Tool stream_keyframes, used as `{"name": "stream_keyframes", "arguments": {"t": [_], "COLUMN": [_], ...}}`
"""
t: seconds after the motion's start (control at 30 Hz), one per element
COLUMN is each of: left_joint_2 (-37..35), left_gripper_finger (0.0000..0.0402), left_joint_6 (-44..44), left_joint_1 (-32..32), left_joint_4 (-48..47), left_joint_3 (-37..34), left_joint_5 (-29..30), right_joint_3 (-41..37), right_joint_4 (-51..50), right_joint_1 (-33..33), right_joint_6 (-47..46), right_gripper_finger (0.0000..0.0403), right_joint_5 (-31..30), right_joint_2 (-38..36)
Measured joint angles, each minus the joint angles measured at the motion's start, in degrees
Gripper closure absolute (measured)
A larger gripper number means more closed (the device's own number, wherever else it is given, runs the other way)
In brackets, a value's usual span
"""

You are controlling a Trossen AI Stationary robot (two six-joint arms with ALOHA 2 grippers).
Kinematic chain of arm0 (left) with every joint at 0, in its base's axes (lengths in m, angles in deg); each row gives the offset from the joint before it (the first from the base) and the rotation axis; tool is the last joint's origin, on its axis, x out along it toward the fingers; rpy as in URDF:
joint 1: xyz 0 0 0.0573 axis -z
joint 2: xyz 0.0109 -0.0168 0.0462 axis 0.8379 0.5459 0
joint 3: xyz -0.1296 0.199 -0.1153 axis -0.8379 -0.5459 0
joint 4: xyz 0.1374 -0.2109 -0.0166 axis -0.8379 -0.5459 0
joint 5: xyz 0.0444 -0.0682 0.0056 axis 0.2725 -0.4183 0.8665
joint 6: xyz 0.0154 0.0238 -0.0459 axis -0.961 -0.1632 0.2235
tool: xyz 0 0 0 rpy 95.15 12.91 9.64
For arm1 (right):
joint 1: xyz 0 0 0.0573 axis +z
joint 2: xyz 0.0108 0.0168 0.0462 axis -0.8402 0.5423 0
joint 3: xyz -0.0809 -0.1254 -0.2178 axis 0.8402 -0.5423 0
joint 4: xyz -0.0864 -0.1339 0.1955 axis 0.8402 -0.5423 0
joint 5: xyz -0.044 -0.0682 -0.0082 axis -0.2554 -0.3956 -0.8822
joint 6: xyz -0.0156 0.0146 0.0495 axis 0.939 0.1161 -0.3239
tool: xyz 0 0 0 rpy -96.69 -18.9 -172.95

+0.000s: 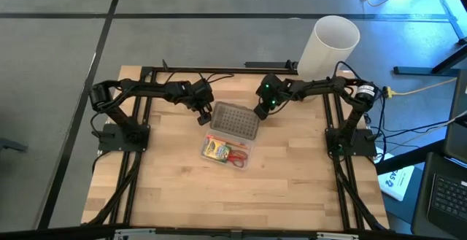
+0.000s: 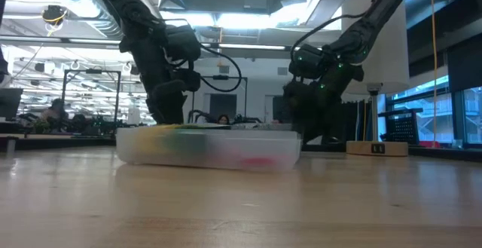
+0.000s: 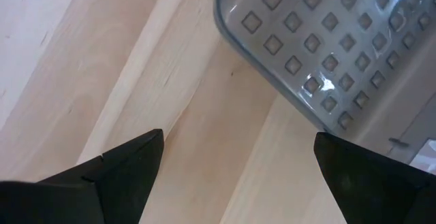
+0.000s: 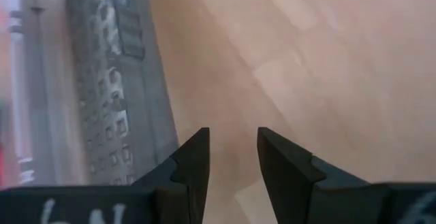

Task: Pack school essentials
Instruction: Close the supply box

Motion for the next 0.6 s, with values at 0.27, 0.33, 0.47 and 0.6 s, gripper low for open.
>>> {"name": "stream_keyframes", "arguments": {"t": [0.27,0.33,0.47,0.6], "left_joint_2": [0.0,0.0,0.0,0.0], "left_gripper_finger": [0.0028,0.0028,0.0028,0.0028], "left_joint_6": [0.2,0.3,1.0,1.0], "left_joint_1": [0.3,0.3,0.3,0.3], "left_joint_4": [0.2,0.2,0.1,0.1], "left_joint_3": [0.0,0.0,0.0,0.0], "left_joint_5": [-0.1,-0.1,-0.1,-0.1], "right_joint_3": [0.0,0.0,0.0,0.1], "right_joint_4": [-0.3,-1.5,-3.5,-4.0], "right_joint_1": [0.0,0.0,0.0,0.3], "right_joint_6": [0.9,0.7,-0.3,-0.3], "right_gripper_finger": [0.0277,0.0277,0.0277,0.0277], "right_joint_5": [8.2,8.1,4.5,2.9], "right_joint_2": [0.0,0.0,0.8,1.9]}}
